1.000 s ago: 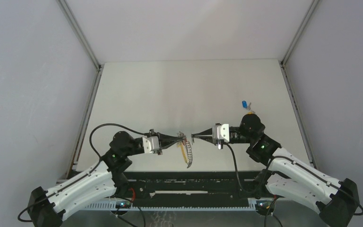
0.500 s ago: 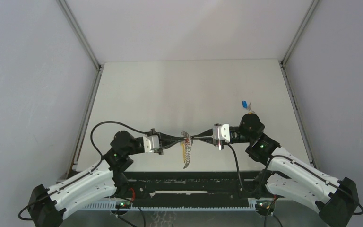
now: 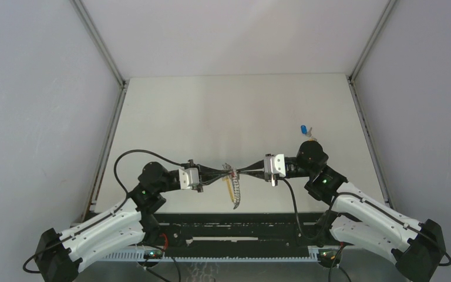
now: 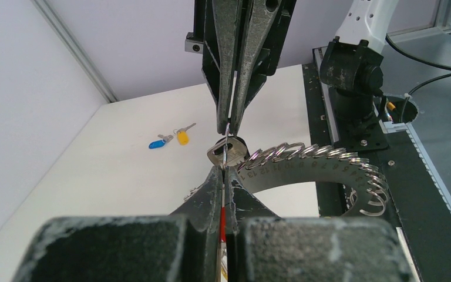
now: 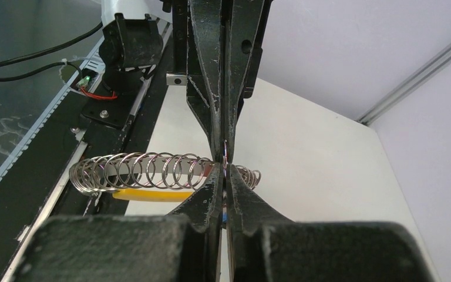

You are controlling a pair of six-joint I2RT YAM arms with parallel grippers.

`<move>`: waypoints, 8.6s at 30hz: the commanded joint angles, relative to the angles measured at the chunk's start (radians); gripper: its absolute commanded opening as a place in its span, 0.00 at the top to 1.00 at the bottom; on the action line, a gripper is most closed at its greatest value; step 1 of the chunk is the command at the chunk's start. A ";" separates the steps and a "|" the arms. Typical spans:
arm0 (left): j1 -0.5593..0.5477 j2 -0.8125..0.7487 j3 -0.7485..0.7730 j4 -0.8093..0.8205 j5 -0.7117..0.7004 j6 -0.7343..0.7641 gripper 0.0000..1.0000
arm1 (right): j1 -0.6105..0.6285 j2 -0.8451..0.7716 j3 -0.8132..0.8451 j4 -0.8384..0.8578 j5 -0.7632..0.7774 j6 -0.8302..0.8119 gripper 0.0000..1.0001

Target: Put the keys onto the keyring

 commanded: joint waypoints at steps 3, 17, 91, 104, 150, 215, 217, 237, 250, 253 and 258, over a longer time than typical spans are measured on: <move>0.005 -0.009 0.011 0.056 0.013 0.004 1.00 | 0.005 0.001 0.007 0.037 -0.011 0.002 1.00; 0.004 -0.008 0.013 0.054 0.023 0.005 1.00 | 0.018 0.007 0.017 0.022 -0.002 -0.009 1.00; 0.004 -0.007 0.024 0.028 0.042 0.019 1.00 | 0.053 -0.012 0.040 -0.053 0.045 -0.056 1.00; 0.004 -0.010 0.020 0.024 0.037 0.019 1.00 | 0.058 -0.020 0.040 -0.057 0.053 -0.057 1.00; 0.001 -0.021 -0.015 0.178 0.064 -0.031 1.00 | 0.017 0.082 0.037 0.073 -0.074 0.114 1.00; 0.002 -0.413 -0.298 0.028 -0.628 -0.084 1.00 | 0.102 0.621 -0.262 0.610 0.844 0.461 1.00; 0.002 -0.414 -0.300 0.028 -0.628 -0.084 1.00 | 0.103 0.696 -0.262 0.709 0.847 0.449 1.00; 0.002 -0.445 -0.300 0.005 -0.630 -0.085 1.00 | 0.093 0.871 -0.228 0.813 0.759 0.497 0.77; 0.002 -0.437 -0.286 -0.013 -0.608 -0.090 1.00 | -0.022 0.408 0.033 -0.162 0.541 0.452 0.59; 0.002 -0.429 -0.280 -0.021 -0.590 -0.087 1.00 | -0.036 0.396 0.113 -0.319 0.488 0.431 0.59; 0.003 -0.374 -0.257 -0.034 -0.514 -0.081 1.00 | -0.034 0.378 0.232 -0.488 0.409 0.409 0.64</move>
